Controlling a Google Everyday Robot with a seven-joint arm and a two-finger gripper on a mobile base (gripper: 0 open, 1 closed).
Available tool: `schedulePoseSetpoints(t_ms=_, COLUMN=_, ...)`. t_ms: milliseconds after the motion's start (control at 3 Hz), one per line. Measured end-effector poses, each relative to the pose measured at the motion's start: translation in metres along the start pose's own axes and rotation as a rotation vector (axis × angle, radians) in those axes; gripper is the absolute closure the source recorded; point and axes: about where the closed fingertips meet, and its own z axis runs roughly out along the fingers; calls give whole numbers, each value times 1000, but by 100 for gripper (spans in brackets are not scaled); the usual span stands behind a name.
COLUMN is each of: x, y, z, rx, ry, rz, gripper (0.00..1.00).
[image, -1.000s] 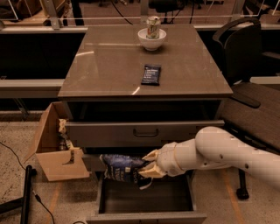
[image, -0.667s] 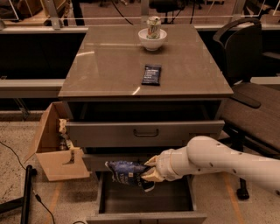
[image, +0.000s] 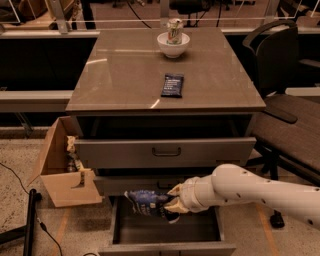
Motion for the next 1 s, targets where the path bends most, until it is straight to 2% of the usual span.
schedulePoseSetpoints(t_ms=333, x=57, y=-27, z=14, rx=113, ry=27, rz=-41, gripper=100)
schedulePoseSetpoints(t_ms=667, x=101, y=-48, z=26, rx=175, ry=48, rz=-138, gripper=100)
schedulePoseSetpoints(t_ms=1000, x=149, y=-61, z=56, rx=149, ry=84, rz=-207, gripper=100)
